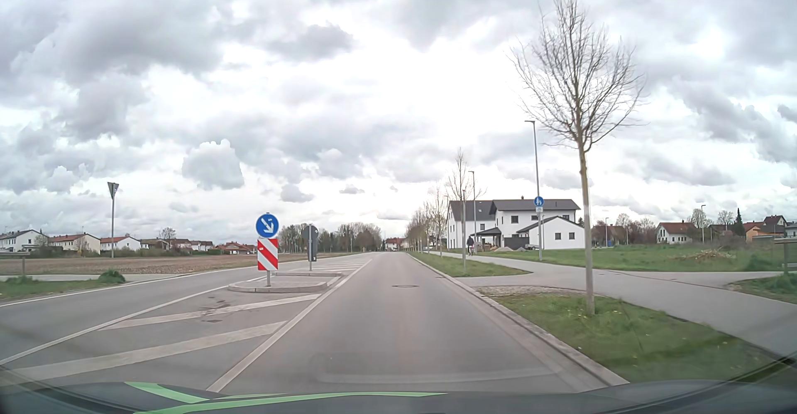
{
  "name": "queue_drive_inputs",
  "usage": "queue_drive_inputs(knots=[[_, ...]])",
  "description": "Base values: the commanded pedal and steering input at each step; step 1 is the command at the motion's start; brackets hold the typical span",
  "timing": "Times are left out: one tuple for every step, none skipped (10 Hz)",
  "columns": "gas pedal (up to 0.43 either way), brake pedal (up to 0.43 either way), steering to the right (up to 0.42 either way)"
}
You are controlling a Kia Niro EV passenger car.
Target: Follow the waypoints while adhering to traffic rules and regulations
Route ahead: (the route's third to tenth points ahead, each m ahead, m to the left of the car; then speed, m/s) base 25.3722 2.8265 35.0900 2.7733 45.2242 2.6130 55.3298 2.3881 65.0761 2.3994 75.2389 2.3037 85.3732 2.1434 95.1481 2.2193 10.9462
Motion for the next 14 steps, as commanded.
queue_drive_inputs(knots=[[0.157, 0.000, -0.003], [0.157, 0.000, -0.003], [0.157, 0.000, -0.003], [0.157, 0.000, -0.003], [0.157, 0.000, -0.004], [0.157, 0.000, -0.005], [0.157, 0.000, -0.005], [0.157, 0.000, -0.005], [0.157, 0.000, -0.005], [0.157, 0.000, -0.005], [0.157, 0.000, -0.005], [0.157, 0.000, -0.005], [0.157, 0.000, -0.005], [0.157, 0.000, -0.005]])
